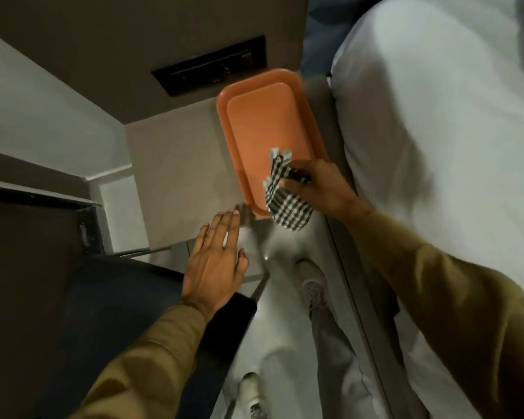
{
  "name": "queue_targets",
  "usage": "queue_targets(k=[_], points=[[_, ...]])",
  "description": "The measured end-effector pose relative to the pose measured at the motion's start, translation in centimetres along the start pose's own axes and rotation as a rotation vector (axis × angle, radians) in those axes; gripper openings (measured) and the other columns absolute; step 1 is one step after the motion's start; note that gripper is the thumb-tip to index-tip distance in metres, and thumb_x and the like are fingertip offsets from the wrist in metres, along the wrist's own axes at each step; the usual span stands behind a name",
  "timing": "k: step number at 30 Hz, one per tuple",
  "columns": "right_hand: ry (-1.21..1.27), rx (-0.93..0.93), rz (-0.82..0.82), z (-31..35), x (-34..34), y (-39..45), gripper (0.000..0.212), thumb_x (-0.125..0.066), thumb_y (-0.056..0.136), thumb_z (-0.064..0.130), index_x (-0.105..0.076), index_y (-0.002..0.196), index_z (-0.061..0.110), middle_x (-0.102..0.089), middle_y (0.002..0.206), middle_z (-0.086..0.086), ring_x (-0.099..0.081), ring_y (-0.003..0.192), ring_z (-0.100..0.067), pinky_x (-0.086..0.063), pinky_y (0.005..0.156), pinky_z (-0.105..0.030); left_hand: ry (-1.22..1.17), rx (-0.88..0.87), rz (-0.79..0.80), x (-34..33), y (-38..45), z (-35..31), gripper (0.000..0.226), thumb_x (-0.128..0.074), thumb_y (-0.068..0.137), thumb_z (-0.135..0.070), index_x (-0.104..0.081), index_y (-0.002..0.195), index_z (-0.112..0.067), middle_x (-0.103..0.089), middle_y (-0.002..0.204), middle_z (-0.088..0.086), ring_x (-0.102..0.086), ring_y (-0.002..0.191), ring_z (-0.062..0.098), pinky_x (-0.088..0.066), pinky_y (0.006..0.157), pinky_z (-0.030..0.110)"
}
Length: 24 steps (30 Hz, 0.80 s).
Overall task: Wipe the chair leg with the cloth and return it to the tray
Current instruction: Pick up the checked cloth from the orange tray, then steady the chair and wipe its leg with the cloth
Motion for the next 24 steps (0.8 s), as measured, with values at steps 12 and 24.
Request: queue_targets(k=[12, 24], points=[[0.581, -0.322, -0.284, -1.1, -13.3, -26.5, 0.027, -0.060, 0.106, 0.027, -0.066, 0.123, 0.008, -0.075, 0.121, -0.017, -0.072, 0.114, -0.035, -0.057, 0.101, -0.062, 0.184, -0.134, 0.104, -9.1, -19.9, 6.2, 0.084, -0.020, 0.100, -0.055, -0.019, 0.171, -0.010, -0.022, 0.180, 0.013, -0.022, 0.168, 0.031, -0.015, 0.137, 0.045], [0.634, -0.597, -0.416, -12.9, -32.4, -44.8, 0.033, -0.057, 0.106, 0.010, -0.065, 0.138, 0.011, -0.075, 0.123, -0.001, -0.072, 0.113, -0.019, -0.059, 0.099, -0.020, 0.273, -0.182, -0.106, -22.1, -27.6, 7.3, 0.085, -0.040, 0.108, -0.048, -0.008, 0.170, 0.000, -0.008, 0.180, 0.025, -0.010, 0.168, 0.041, -0.020, 0.136, 0.059]])
Point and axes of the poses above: each hand's wrist, its own y-axis towards the middle knuckle, its own x-axis out of the back of the hand, z = x × y, the point moved 1 cm from there along y, towards the middle knuckle
